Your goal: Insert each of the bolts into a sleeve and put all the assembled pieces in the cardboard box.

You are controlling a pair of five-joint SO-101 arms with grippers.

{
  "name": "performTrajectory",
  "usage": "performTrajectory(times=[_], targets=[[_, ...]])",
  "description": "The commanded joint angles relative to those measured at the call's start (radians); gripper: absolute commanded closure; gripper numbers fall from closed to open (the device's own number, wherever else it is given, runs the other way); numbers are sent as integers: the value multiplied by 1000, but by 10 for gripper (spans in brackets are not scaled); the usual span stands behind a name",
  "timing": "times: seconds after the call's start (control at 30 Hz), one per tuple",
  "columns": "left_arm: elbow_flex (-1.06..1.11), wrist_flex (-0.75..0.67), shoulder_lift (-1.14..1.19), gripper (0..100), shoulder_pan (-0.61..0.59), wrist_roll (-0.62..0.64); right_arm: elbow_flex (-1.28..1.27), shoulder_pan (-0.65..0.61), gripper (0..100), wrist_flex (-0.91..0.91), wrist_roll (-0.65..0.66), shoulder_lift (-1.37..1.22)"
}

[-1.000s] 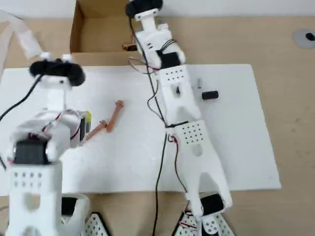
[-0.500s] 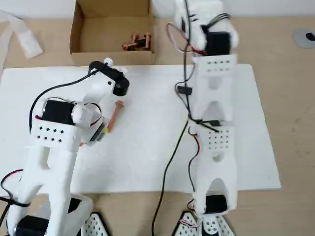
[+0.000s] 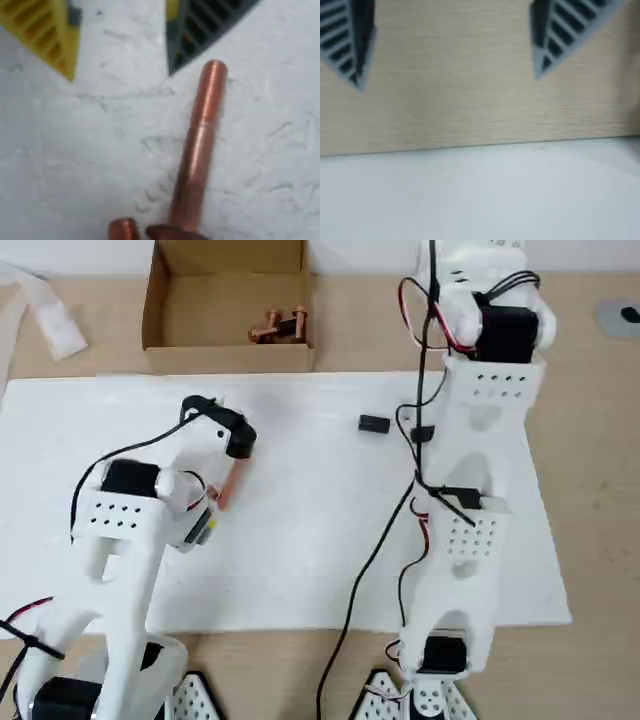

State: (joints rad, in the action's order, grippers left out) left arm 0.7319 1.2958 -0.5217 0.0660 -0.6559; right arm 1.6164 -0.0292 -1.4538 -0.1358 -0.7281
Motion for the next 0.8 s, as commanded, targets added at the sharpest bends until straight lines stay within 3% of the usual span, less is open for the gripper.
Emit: performTrajectory(times=[0.0,0.27,0.47,0.77], targets=[[15,-52,-1,868,0,-5,51,18,745,-23,-8,93],[63,-126,1,868,-11,-55,51,18,745,-38,-8,113],[78,-204,5,869,-112,-114,51,18,745,-38,-8,113],[55,-281,176,871,-127,-153,50,15,745,-38,-9,113]])
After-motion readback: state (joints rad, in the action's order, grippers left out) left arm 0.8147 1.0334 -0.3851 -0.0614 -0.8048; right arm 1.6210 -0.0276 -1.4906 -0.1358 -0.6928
